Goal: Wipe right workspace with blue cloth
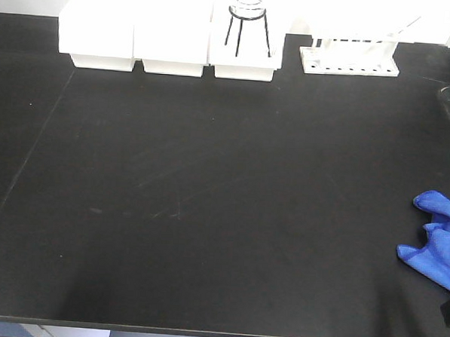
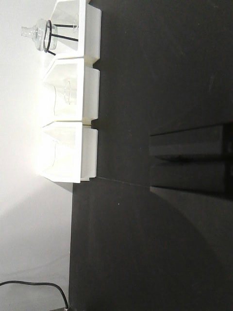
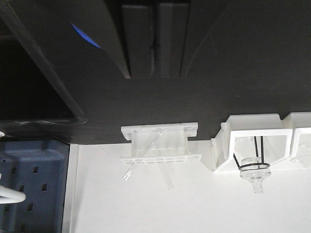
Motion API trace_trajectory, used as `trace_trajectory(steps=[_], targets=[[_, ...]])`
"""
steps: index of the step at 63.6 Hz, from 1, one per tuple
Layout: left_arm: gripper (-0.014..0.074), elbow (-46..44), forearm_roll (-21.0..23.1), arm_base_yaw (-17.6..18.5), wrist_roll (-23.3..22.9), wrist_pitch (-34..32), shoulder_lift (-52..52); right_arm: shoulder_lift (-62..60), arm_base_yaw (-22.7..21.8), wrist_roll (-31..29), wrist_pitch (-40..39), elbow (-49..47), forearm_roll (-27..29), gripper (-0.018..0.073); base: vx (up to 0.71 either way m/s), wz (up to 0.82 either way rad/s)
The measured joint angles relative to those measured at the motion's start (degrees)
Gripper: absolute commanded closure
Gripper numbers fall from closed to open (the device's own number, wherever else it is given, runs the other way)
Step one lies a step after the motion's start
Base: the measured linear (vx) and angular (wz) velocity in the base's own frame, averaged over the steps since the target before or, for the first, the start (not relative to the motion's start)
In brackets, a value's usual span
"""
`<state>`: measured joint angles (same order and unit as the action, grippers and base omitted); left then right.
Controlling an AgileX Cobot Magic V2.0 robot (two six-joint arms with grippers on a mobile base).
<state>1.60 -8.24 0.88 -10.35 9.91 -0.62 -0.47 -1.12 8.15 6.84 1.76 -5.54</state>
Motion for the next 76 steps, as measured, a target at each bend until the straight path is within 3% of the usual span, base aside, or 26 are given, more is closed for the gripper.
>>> trace_trajectory(steps=[63, 76], targets=[[0.0602, 0.0, 0.0, 0.0, 0.0, 0.0, 0.0, 0.0, 0.0, 0.0, 0.0, 0.0, 0.0, 0.0567, 0.00, 0.00], [0.0602, 0.0, 0.0, 0.0, 0.0, 0.0, 0.0, 0.0, 0.0, 1.9, -8.3, 0.1, 2.7, 0.0567, 0.00, 0.00]])
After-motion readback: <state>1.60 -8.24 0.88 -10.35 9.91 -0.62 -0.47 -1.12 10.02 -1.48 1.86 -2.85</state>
